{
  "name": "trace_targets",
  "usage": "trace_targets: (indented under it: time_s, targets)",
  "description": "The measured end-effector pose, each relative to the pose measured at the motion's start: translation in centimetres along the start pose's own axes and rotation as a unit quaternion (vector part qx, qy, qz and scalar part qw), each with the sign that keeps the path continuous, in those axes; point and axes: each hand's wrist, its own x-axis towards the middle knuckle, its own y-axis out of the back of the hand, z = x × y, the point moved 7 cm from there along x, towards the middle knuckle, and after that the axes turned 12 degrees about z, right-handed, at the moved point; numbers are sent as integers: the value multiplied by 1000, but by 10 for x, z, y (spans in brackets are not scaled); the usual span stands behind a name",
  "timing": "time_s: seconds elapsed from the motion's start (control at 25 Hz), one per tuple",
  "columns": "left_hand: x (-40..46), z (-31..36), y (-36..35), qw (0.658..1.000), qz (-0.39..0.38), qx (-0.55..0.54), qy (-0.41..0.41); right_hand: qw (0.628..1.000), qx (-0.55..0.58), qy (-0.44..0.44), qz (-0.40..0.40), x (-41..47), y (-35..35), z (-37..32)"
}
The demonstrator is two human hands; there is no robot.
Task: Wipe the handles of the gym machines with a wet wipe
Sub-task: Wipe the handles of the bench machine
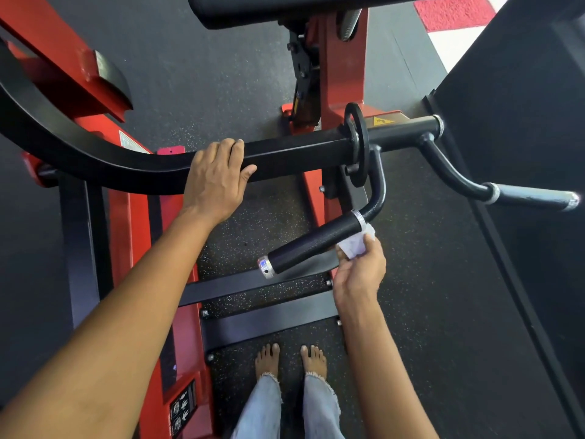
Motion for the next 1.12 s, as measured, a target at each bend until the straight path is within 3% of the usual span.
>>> trace_targets:
  time_s: [0.08,0.2,0.48,0.64,0.8,1.12]
  targets:
    - [0,-1,0,1000,2,2,0,991,78,-94,-48,1,-7,11]
    - [-1,0,0,1000,4,2,-1,979,77,-160,-99,-6,-15,31]
    - [0,0,0,1000,9,1,-1,975,1,-197,-106,-41,-16,83]
    - [-1,-1,0,1000,14,2,-3,982,-107,-87,-129,-56,-9,83]
    - [0,1,1,1000,31,-2,-1,940,-323,105,-32,-65,13,60]
    - [-3,0,-1,1000,17,-18,15,917,-302,249,78,-48,22,-13]
